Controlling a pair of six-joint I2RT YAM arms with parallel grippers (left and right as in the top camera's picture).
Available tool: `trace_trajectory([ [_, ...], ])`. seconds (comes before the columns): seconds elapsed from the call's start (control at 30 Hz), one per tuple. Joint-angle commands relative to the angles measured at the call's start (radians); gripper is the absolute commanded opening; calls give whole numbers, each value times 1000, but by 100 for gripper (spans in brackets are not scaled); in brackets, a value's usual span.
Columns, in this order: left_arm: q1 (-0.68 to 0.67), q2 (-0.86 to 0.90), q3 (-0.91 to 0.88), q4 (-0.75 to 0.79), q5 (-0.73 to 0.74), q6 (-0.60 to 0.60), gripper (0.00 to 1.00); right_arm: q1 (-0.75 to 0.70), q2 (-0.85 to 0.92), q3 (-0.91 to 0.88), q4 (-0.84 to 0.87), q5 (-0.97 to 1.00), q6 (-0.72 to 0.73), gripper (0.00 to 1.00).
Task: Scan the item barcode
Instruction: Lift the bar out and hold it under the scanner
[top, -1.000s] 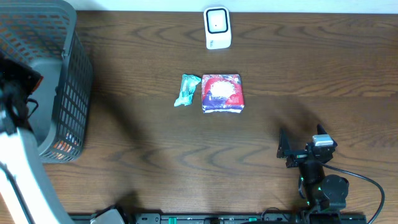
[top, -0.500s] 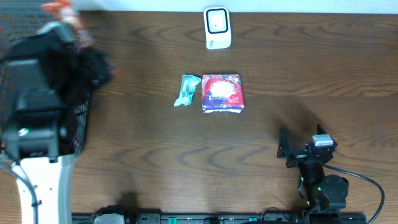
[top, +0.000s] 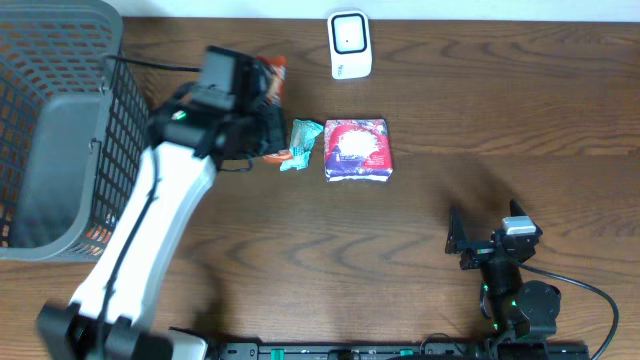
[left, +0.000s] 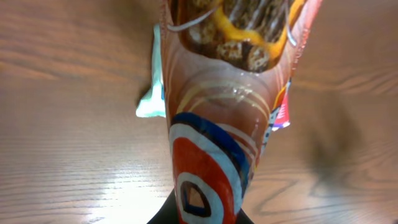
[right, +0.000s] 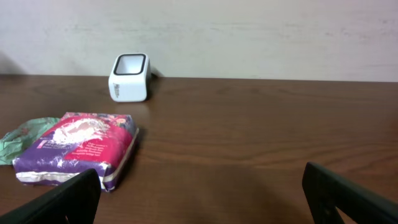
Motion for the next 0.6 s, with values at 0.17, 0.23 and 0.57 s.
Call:
trace_trajectory([
  [0.17, -80, 246, 11, 19, 5, 17, 7, -3, -1, -1, -4, 4, 11, 99],
  [0.23, -93, 291, 11, 33, 5, 17, 7, -3, -1, -1, -4, 4, 11, 99],
  [0.57, -114, 452, 11, 151, 5, -101, 7, -3, -1, -1, -4, 4, 11, 99],
])
